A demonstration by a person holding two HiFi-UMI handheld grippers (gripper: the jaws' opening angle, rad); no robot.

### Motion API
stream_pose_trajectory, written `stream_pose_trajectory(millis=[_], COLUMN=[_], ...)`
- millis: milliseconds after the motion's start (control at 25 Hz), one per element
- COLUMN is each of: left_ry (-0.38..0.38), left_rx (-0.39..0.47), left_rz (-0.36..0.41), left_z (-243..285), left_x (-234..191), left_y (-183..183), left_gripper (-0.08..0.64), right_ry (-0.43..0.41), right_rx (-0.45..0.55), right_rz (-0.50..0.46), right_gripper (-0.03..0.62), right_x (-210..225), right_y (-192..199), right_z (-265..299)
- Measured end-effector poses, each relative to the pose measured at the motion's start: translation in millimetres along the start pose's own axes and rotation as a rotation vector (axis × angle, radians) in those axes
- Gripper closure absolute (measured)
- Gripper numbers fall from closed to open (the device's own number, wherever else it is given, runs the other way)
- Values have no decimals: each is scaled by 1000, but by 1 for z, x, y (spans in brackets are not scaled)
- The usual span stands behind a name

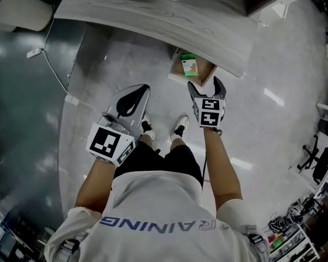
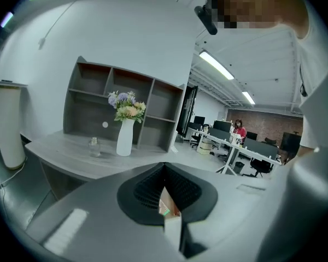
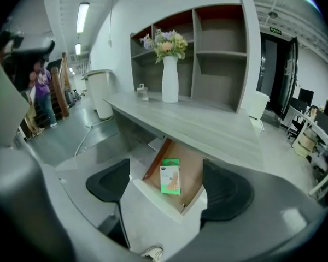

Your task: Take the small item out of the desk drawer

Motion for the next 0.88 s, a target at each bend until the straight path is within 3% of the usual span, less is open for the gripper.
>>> stream_pose_trajectory(millis=[400, 760, 840, 880], left_ry=[-65, -123, -131, -132], left_rx=[-71, -98, -105, -110], left_rz=[-46, -106, -108, -108], left_z=[2, 5, 5, 4], left_x=[-28, -45, -50, -51], left_y=[53, 81, 84, 85], left_gripper=[561, 561, 562, 561], right_ry=[101, 142, 149, 154], right_rx=[-214, -321, -327, -328], right_rz=[-98, -137, -157, -168], right_gripper=[149, 167, 196, 239], right_x=[-7, 3, 2, 1], right_y=[81, 111, 111, 111], right_z=[124, 171, 177, 177])
Point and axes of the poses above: the fingertips, and each gripper's own axes: z forward along the fingers, x to its right, y out of its underside, the point moved 3 cm from there along -z, backward along the fingers, and after that the axes turned 4 degrees about x, right-handed, at the moved point
